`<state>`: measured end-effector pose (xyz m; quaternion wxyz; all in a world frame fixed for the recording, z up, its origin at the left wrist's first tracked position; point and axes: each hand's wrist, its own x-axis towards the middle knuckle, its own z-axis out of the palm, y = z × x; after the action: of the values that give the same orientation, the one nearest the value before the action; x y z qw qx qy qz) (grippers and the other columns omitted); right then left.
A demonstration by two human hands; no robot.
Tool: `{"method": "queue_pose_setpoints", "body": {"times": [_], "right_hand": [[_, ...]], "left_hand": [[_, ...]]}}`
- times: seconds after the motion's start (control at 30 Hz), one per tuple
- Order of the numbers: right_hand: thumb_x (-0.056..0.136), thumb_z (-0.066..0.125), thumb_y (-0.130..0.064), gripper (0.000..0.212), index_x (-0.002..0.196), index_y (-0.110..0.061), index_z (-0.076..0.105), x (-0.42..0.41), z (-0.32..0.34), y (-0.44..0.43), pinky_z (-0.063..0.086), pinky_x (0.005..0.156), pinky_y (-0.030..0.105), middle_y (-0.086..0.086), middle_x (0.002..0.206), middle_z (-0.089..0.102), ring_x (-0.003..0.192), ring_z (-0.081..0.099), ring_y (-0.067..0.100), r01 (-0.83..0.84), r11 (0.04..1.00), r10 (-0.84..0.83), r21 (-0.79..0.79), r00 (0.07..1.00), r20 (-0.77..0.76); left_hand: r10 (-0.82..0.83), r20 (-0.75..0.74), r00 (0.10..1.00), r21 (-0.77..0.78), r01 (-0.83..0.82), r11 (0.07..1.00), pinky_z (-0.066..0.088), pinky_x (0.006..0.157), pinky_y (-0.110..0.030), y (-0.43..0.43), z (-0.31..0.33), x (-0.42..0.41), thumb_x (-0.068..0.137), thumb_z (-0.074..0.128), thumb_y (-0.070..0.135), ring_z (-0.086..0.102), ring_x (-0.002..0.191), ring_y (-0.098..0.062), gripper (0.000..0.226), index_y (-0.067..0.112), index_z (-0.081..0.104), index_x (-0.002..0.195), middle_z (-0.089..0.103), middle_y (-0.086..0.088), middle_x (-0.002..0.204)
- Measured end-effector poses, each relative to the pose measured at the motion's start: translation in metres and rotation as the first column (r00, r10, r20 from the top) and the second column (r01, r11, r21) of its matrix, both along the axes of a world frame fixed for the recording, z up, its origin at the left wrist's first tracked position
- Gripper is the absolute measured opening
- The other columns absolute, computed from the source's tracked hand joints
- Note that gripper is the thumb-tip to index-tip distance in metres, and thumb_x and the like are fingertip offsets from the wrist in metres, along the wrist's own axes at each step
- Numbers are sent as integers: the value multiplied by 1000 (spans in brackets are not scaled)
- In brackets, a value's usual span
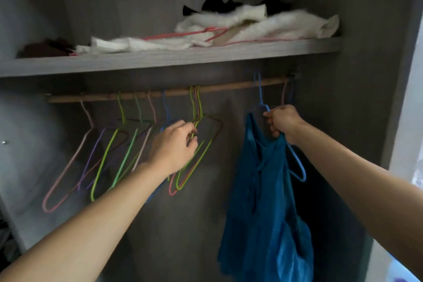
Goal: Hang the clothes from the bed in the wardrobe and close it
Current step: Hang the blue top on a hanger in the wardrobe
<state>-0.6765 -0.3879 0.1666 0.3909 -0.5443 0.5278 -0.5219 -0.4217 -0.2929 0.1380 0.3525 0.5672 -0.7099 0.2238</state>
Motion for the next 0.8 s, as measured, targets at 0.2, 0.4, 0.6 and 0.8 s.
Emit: {"method": "queue_pose_setpoints", "body": {"times": [0.2,0.4,0.6,0.8], "right_hand": [[101,43,-13,19,88,-10,58,0,-5,-7,28,44,28,4,64,43,50,37,15,-38,997,42,-64,997,61],[101,41,-11,21,111,-1,57,-11,4,-55,32,38,26,5,68,48,50,41,15,28,999,-28,-20,999,-19],[101,44,-9,16,94,-2,57,-11,-35,-59,39,36,26,8,63,51,42,44,16,-32,999,33,14,993,-110],[98,51,-27,28,72,-21,58,-44,-13,-51,43,66,30,6,81,64,77,63,26,254,915,-397,-313,703,-590]], "left_hand": [[-29,73,997,-1,29,1000,46,71,-37,-58,10,-18,86,59,25,60,94,-32,14,17,65,97,62,-6,95],[-57,115,992,87,47,995,47,74,-39,-101,6,-32,86,59,26,61,96,-33,16,15,64,97,63,-10,95],[-183,152,971,172,157,972,49,73,-38,-128,-4,-40,84,57,32,61,95,-32,17,18,61,91,65,-9,96],[-267,134,954,270,224,936,49,81,-39,-136,-15,-43,86,59,32,60,99,-29,20,18,63,100,63,-7,102]]}}
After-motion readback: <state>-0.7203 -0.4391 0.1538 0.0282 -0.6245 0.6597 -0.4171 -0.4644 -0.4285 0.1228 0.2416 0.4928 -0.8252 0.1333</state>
